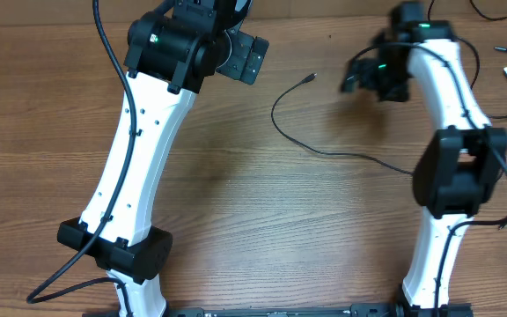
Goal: Untangle cables
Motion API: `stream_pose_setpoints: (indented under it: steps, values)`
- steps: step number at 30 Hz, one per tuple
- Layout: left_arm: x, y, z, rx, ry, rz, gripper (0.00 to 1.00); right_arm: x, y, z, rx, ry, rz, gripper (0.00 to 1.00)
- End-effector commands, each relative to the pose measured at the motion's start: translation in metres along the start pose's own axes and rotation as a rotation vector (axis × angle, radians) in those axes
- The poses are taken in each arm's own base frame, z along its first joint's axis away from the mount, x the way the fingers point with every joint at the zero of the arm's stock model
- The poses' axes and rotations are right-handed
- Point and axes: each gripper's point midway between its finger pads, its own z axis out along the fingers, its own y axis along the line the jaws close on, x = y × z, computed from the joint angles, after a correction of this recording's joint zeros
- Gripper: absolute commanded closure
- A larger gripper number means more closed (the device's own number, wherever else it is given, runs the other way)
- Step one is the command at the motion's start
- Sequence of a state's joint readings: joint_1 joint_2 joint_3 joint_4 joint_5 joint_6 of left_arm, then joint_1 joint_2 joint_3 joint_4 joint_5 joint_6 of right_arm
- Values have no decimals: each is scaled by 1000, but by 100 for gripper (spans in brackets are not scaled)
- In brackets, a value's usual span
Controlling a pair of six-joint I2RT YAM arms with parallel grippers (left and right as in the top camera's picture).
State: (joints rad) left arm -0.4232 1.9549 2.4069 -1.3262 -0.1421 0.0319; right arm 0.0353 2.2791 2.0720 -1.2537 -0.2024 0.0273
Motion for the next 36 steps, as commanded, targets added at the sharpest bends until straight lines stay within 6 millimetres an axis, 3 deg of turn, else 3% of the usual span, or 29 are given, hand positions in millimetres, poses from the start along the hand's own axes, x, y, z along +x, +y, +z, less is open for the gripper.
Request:
stream_pose_setpoints:
  steps: [1, 11, 16, 23, 36]
  values:
    - [1, 2, 6, -3, 9, -13, 0, 14, 43, -2, -57, 29, -364, 0]
    - [-7, 2, 6, 0, -24, -21, 1, 91, 113, 4, -162, 254, -849, 0]
    - [-10, 2, 5, 0, -38, -23, 0, 102, 139, 6, -236, 252, -927, 0]
    - [-9, 2, 5, 1, -33, -23, 0, 115, 152, 13, -288, 275, -1022, 0]
    - [-7, 1, 6, 2, -26, -41, 0, 121, 142, 65, -291, 286, -1011, 0]
